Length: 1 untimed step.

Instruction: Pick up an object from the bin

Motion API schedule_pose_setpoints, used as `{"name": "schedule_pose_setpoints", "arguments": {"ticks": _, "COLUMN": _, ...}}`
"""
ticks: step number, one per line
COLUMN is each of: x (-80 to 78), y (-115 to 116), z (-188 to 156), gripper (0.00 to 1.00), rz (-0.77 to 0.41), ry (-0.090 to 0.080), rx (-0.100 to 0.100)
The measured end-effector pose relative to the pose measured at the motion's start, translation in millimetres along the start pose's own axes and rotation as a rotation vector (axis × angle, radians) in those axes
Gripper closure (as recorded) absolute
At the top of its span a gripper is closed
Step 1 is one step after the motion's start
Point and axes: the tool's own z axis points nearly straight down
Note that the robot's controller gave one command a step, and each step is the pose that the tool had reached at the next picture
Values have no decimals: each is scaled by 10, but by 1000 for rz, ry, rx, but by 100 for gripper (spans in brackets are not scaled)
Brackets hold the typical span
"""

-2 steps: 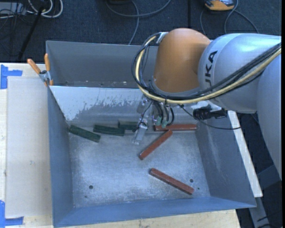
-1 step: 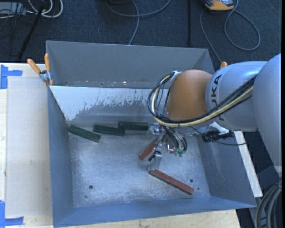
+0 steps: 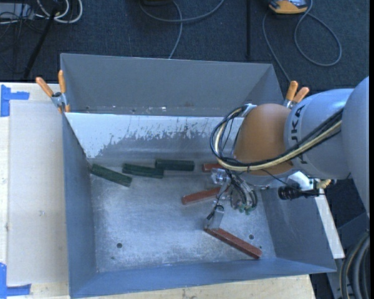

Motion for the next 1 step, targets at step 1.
{"name": "schedule_pose_setpoints", "arguments": {"ticks": 1, "x": -5, "y": -5, "z": 1, "gripper": 100, "rz": 2, "ry": -3, "rx": 0}}
